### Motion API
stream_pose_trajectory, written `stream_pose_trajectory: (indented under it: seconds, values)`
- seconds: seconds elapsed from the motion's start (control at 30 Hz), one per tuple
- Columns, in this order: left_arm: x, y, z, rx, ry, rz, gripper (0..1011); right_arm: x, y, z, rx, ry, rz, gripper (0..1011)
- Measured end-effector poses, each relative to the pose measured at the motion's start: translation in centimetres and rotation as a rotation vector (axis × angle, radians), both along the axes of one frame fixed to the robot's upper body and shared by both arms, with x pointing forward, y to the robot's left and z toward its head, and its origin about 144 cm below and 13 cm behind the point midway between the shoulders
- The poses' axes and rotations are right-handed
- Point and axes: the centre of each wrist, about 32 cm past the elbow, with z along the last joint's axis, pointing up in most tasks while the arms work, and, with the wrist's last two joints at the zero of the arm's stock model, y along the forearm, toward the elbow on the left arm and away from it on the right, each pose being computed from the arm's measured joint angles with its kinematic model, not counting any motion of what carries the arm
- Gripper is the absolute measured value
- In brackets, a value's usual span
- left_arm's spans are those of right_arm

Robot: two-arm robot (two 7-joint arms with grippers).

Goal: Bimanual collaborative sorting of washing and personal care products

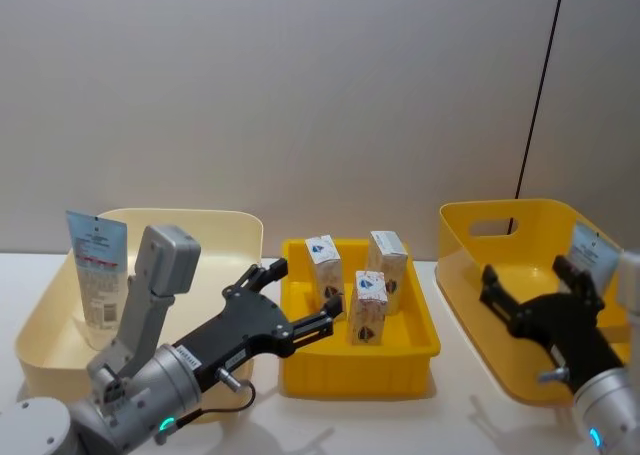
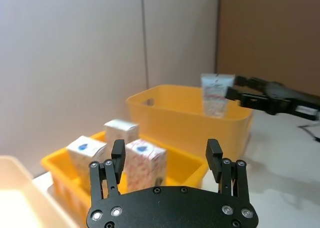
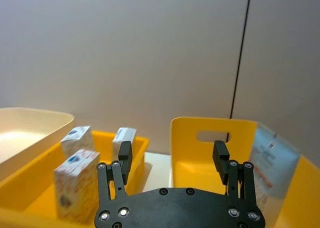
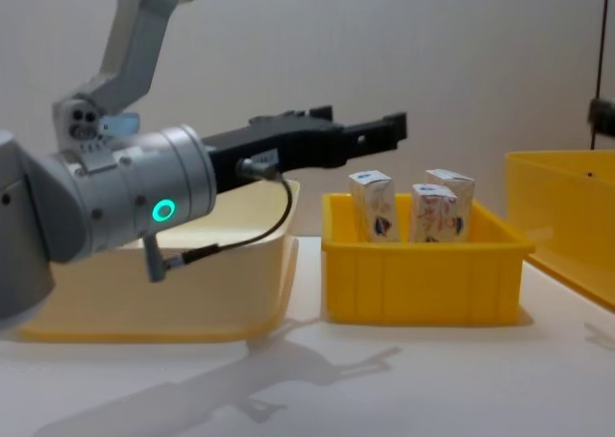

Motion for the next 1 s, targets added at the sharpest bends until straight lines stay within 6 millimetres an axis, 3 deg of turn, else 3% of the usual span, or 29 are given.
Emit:
stream_pose_trajectory:
  seconds: [0.53,1.0]
  values:
    - [-2.9,0.9,-1.3,0.104,-0.008,0.203,1003,-4.3,2.4,-2.8,0.008,0.068,0.140,1001]
    - [-5.6,1.5,-2.2,0.192,-0.040,0.383,1003,-6.1,3.2,-3.7,0.018,0.097,0.192,1001]
